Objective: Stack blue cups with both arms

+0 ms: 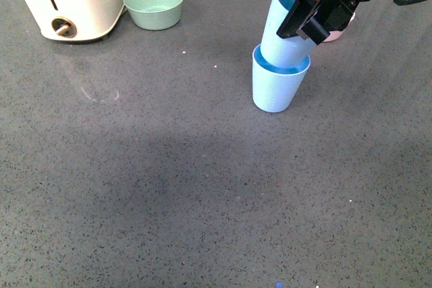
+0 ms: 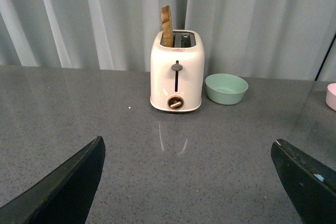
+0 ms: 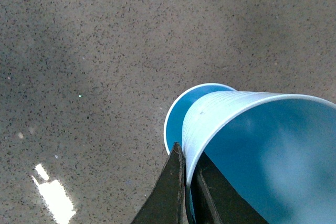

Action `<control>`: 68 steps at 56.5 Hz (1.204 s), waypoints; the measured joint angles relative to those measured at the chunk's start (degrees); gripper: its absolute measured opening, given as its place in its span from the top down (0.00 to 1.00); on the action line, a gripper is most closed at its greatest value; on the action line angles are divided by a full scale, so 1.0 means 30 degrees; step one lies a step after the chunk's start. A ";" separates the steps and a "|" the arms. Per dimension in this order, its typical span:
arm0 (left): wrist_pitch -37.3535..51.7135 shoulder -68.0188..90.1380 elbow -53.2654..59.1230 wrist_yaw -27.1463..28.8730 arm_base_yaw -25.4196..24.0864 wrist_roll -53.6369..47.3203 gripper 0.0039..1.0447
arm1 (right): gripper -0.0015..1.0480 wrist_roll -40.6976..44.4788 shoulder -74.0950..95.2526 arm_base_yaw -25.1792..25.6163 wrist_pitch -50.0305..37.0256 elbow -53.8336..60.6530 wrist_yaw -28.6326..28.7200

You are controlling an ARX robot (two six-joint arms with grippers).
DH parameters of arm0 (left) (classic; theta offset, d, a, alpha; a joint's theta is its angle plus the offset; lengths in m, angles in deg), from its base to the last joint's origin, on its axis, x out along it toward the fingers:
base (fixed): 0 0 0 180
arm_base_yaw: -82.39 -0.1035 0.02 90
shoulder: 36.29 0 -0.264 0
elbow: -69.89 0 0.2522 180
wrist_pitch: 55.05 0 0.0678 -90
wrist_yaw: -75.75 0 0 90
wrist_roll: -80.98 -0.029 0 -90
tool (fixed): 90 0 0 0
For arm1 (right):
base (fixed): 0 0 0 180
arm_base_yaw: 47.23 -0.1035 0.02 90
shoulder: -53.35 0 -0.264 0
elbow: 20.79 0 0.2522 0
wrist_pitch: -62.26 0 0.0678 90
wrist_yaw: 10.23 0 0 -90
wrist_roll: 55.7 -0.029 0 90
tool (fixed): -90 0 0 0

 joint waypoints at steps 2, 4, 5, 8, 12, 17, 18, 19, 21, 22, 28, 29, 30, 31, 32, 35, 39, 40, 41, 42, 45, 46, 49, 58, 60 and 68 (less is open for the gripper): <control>0.0000 0.0000 0.0000 0.0000 0.0000 0.0000 0.08 | 0.98 0.0000 0.0102 0.0000 -0.0044 0.0029 -0.0029; 0.0000 0.0000 0.0000 0.0000 0.0000 0.0000 0.08 | 0.98 -0.0007 0.0219 0.0000 -0.0124 0.0051 -0.0087; 0.0000 0.0000 0.0000 0.0000 0.0000 0.0000 0.08 | 0.98 -0.0007 0.0248 0.0000 -0.0138 0.0051 -0.0095; 0.0000 0.0000 0.0000 0.0000 0.0000 0.0000 0.08 | 0.98 -0.0007 0.0364 0.0000 -0.0240 0.0073 -0.0102; 0.0000 0.0000 0.0000 0.0000 0.0000 0.0000 0.08 | 0.98 -0.0058 0.0474 0.0000 -0.0393 0.0080 -0.0211; 0.0000 0.0000 0.0000 0.0000 0.0000 0.0000 0.08 | 0.97 -0.0131 0.0510 0.0000 -0.0619 0.0080 -0.0233; 0.0000 0.0000 0.0000 0.0000 0.0000 0.0000 0.08 | 0.95 -0.0146 0.0510 0.0000 -0.0648 0.0080 -0.0240; 0.0000 0.0000 0.0000 0.0000 0.0000 0.0000 0.08 | 0.90 -0.0226 0.0510 0.0000 -0.0750 0.0080 -0.0240; 0.0000 0.0000 0.0000 0.0000 0.0000 0.0000 0.08 | 0.84 -0.0291 0.0510 0.0000 -0.0845 0.0080 -0.0233; 0.0000 0.0000 0.0000 0.0000 0.0000 0.0000 0.08 | 0.80 -0.0321 0.0510 0.0000 -0.0867 0.0080 -0.0233; 0.0000 0.0000 0.0000 0.0000 0.0000 0.0000 0.08 | 0.58 -0.0831 0.0408 0.0168 -0.1056 0.0080 -0.0124; 0.0000 0.0000 0.0000 0.0000 0.0000 0.0000 0.08 | 0.57 -0.0882 0.0379 0.0189 -0.1100 0.0080 -0.0131; 0.0000 0.0000 0.0000 0.0000 0.0000 0.0000 0.08 | 0.53 -0.1020 0.0277 0.0226 -0.1188 0.0080 -0.0102; 0.0000 0.0000 0.0000 0.0000 0.0000 0.0000 0.08 | 0.52 -0.1056 0.0248 0.0255 -0.1224 0.0080 -0.0080; 0.0000 0.0000 0.0000 0.0000 0.0000 0.0000 0.08 | 0.50 -0.1144 0.0182 0.0299 -0.1268 0.0080 -0.0051; 0.0000 0.0000 0.0000 0.0000 0.0000 0.0000 0.08 | 0.40 -0.1596 -0.0452 0.0561 -0.1807 0.0342 0.0160; 0.0000 0.0000 0.0000 0.0000 0.0000 0.0000 0.08 | 0.28 -0.2535 -0.1734 0.1027 -0.3075 0.1129 0.0707; 0.0000 0.0000 0.0000 0.0000 0.0000 0.0000 0.08 | 0.27 -0.2739 -0.1960 0.1100 -0.3300 0.1290 0.0823; 0.0000 0.0000 0.0000 0.0000 0.0000 0.0000 0.08 | 0.23 -0.3213 -0.2441 0.1268 -0.3759 0.1617 0.1005; 0.0000 0.0000 0.0000 0.0000 0.0000 0.0000 0.08 | 0.22 -0.3402 -0.2703 0.1362 -0.4000 0.1800 0.1042; 0.0000 0.0000 0.0000 0.0000 0.0000 0.0000 0.08 | 0.13 -0.4401 -0.4116 0.1792 -0.5340 0.2871 0.1122; 0.0000 0.0000 0.0000 0.0000 0.0000 0.0000 0.08 | 0.10 -0.4787 -0.4728 0.1974 -0.5923 0.3366 0.1100; 0.0000 0.0000 0.0000 0.0000 0.0000 0.0000 0.08 | 0.09 -0.5938 -0.7315 0.2674 -0.8320 0.5646 0.0328; 0.0000 0.0000 0.0000 0.0000 0.0000 -0.0007 0.08 | 0.09 -0.8014 -1.1868 0.3555 -1.0936 0.9646 -0.0874; 0.0000 0.0000 0.0000 -0.0007 0.0000 0.0000 0.08 | 0.14 -0.9122 -1.2189 0.3271 -1.2925 1.0433 -0.3075; 0.0000 0.0000 0.0000 0.0007 0.0000 0.0000 0.08 | 0.37 -1.1803 -1.3238 0.3504 -1.8855 1.4462 -0.7541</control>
